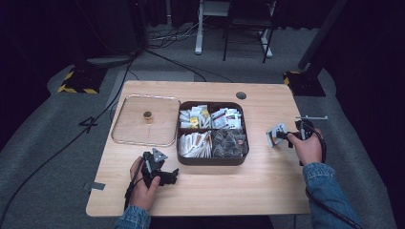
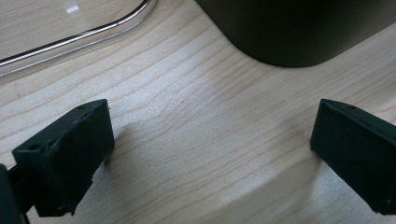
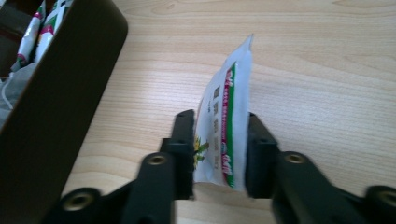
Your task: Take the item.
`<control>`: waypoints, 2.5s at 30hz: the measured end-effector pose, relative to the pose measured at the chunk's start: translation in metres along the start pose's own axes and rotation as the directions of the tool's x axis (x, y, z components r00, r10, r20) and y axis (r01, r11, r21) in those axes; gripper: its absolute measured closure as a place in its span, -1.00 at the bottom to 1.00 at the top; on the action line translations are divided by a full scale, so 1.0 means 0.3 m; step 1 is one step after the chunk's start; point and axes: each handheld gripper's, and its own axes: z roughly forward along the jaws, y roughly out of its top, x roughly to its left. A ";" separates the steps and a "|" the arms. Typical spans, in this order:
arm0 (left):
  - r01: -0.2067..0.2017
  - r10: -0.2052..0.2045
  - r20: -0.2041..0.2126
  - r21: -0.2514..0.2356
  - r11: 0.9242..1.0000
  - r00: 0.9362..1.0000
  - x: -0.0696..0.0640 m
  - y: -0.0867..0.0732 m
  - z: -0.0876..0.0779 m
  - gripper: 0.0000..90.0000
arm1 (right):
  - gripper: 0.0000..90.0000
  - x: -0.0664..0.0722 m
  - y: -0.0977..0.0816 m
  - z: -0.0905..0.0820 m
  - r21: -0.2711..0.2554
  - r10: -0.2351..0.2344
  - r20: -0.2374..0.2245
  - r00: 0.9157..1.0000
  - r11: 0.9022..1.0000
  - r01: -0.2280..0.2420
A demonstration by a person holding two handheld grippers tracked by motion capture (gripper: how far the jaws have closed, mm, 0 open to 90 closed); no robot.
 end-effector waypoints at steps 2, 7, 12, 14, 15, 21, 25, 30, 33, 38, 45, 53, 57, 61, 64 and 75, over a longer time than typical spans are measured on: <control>0.000 0.000 0.000 0.000 1.000 1.000 0.000 0.000 0.000 -1.00 | 0.31 -0.004 -0.002 0.003 -0.006 -0.003 0.003 1.000 1.000 0.003; 0.000 0.000 0.000 0.000 1.000 1.000 0.000 0.000 0.000 -1.00 | -0.06 -0.023 -0.014 0.010 -0.031 -0.018 0.018 1.000 0.999 0.019; 0.000 0.000 0.000 0.000 1.000 1.000 0.000 0.000 0.000 -1.00 | -0.15 -0.054 -0.017 -0.007 -0.060 -0.045 0.090 0.995 0.997 0.050; 0.000 0.000 0.000 0.000 1.000 1.000 0.000 0.000 0.000 -1.00 | -0.16 -0.066 -0.020 -0.013 -0.061 -0.035 0.090 0.995 0.997 0.041; 0.000 0.000 0.000 0.000 1.000 1.000 0.000 0.000 0.000 -1.00 | -0.16 -0.070 -0.021 -0.017 -0.064 -0.034 0.088 0.995 0.997 0.040; 0.000 0.000 0.000 0.000 1.000 1.000 0.000 0.000 0.000 -1.00 | -0.16 -0.067 -0.020 -0.046 -0.093 -0.050 0.081 0.995 0.994 0.058; -0.002 0.002 0.000 0.001 1.000 1.000 0.000 0.000 0.000 -1.00 | -0.16 -0.037 -0.010 -0.076 -0.108 -0.077 0.051 0.996 0.991 0.082; -0.002 0.002 -0.003 0.001 1.000 1.000 -0.001 -0.002 -0.003 -1.00 | -0.16 0.009 -0.004 -0.119 -0.127 -0.124 0.005 0.992 0.984 0.124; -0.005 0.005 -0.003 0.000 1.000 1.000 -0.001 -0.008 -0.007 -1.00 | -0.16 0.038 -0.010 -0.143 -0.139 -0.149 -0.045 0.988 0.980 0.142; -0.011 0.011 0.003 0.001 1.000 1.000 -0.002 -0.018 -0.016 -1.00 | -0.16 0.086 -0.037 -0.180 -0.152 -0.186 -0.101 0.977 0.974 0.170; -0.011 0.011 -0.001 0.000 1.000 1.000 -0.002 -0.024 -0.022 -1.00 | -0.15 0.134 -0.085 -0.202 -0.152 -0.231 -0.135 0.964 0.966 0.210; -0.011 0.011 -0.001 0.001 1.000 1.000 -0.002 -0.024 -0.022 -1.00 | -0.14 0.173 -0.163 -0.246 -0.146 -0.257 -0.150 0.955 0.961 0.235; -0.010 0.010 -0.001 0.001 1.000 1.000 -0.002 -0.024 -0.022 -1.00 | -0.14 0.188 -0.203 -0.272 -0.165 -0.268 -0.164 0.950 0.956 0.241; -0.011 0.011 -0.001 0.000 1.000 1.000 -0.002 -0.024 -0.022 -1.00 | -0.11 0.208 -0.239 -0.286 -0.189 -0.300 -0.181 0.937 0.945 0.266; -0.011 0.011 -0.001 0.000 1.000 1.000 -0.002 -0.024 -0.022 -1.00 | -0.11 0.222 -0.269 -0.277 -0.184 -0.285 -0.186 0.940 0.950 0.252; -0.011 0.011 0.000 0.001 1.000 1.000 -0.002 -0.024 -0.022 -1.00 | -0.13 0.262 -0.358 -0.182 -0.075 -0.358 -0.189 0.914 0.934 0.351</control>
